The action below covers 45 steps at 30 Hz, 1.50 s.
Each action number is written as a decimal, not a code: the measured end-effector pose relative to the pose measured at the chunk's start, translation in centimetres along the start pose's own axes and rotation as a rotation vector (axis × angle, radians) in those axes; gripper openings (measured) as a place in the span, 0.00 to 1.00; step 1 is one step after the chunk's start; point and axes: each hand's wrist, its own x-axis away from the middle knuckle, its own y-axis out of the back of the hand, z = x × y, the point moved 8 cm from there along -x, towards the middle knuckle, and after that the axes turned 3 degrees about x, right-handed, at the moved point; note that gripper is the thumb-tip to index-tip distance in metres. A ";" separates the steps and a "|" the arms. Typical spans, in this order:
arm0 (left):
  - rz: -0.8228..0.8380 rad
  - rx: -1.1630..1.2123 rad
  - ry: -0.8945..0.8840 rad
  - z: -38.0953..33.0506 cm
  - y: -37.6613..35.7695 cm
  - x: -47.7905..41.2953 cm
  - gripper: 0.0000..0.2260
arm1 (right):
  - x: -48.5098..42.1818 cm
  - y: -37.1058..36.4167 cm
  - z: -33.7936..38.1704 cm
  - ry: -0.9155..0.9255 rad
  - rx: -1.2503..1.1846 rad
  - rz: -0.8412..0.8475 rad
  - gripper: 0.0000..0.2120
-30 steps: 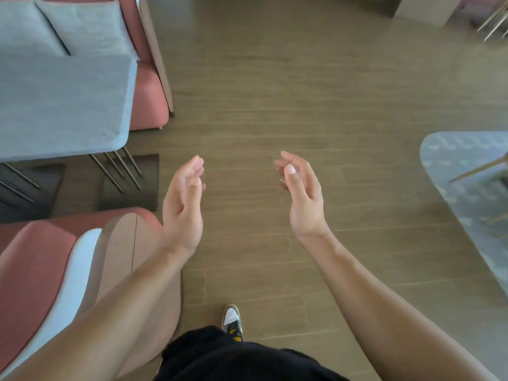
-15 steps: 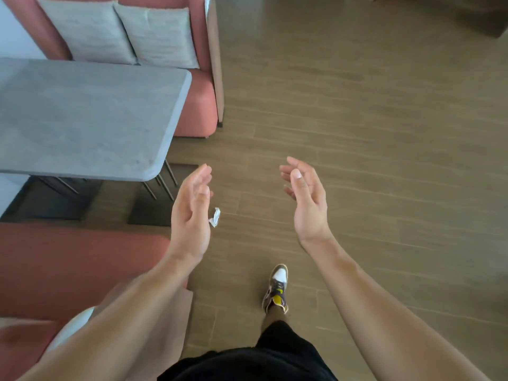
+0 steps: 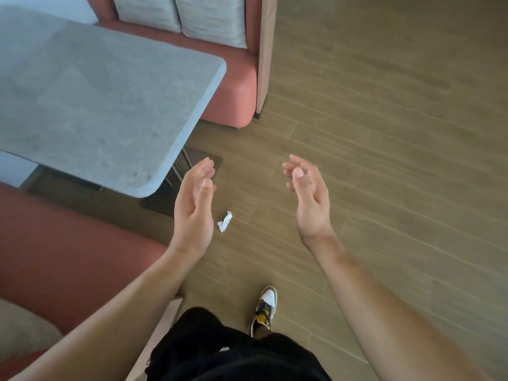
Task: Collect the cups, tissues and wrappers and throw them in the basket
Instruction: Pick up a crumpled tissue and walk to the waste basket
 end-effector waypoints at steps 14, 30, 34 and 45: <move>0.011 -0.062 0.130 20.3 -1.7 -12.4 0.26 | -14.2 -3.3 -17.0 -0.039 0.046 -0.009 0.24; -0.105 -0.117 0.232 64.4 1.2 -14.2 0.20 | -18.6 -8.4 -60.1 -0.130 0.023 0.024 0.24; -0.121 -0.166 0.200 72.4 1.6 -15.6 0.23 | -20.2 -9.7 -68.4 -0.128 0.054 0.063 0.20; -0.053 -0.317 0.221 89.1 5.4 -19.0 0.20 | -24.9 -14.3 -83.8 -0.128 0.106 0.144 0.18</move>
